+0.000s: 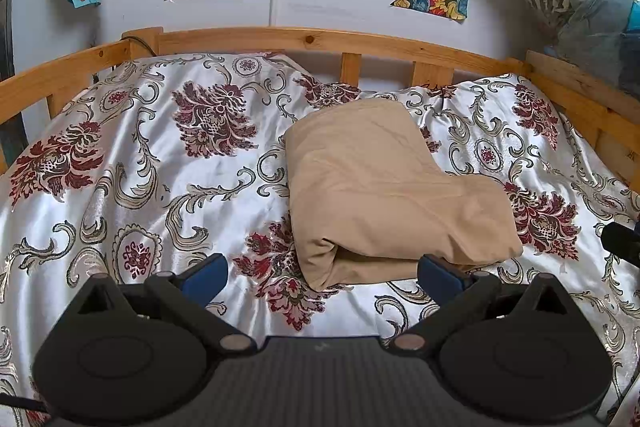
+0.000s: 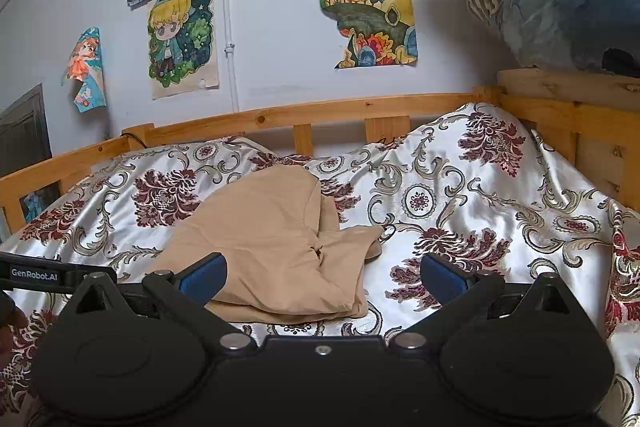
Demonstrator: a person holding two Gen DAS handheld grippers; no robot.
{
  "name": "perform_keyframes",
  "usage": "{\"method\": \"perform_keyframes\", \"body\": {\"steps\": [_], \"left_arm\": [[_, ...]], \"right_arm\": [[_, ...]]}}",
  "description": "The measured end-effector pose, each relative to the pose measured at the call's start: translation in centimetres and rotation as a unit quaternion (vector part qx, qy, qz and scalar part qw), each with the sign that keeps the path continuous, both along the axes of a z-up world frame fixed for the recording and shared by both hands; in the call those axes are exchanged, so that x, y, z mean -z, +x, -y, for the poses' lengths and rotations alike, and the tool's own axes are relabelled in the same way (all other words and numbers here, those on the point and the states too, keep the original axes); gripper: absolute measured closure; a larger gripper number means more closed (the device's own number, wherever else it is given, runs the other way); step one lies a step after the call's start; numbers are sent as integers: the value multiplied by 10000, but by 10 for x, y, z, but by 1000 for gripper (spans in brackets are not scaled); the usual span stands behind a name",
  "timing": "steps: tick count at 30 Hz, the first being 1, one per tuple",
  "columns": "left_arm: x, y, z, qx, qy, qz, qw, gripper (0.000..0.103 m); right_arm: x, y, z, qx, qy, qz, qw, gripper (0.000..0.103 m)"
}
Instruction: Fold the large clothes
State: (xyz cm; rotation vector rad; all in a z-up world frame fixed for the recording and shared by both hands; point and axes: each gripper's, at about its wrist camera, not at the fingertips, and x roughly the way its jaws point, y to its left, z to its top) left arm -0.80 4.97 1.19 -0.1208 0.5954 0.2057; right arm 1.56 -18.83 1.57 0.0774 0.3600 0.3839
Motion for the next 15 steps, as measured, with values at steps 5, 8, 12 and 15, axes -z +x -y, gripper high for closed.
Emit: {"method": "perform_keyframes", "body": {"steps": [5, 8, 12, 15], "left_arm": [[0, 0, 0, 17, 18, -7, 10000, 1], [0, 0, 0, 28, 24, -12, 10000, 1], [0, 0, 1, 49, 52, -19, 10000, 1], [0, 0, 1, 57, 59, -16, 10000, 1]], "right_arm": [[1, 0, 1, 19, 2, 1, 10000, 1], [1, 1, 2, 25, 17, -4, 10000, 1], [2, 0, 1, 25, 32, 3, 10000, 1], [1, 0, 0, 37, 34, 4, 10000, 1]]}}
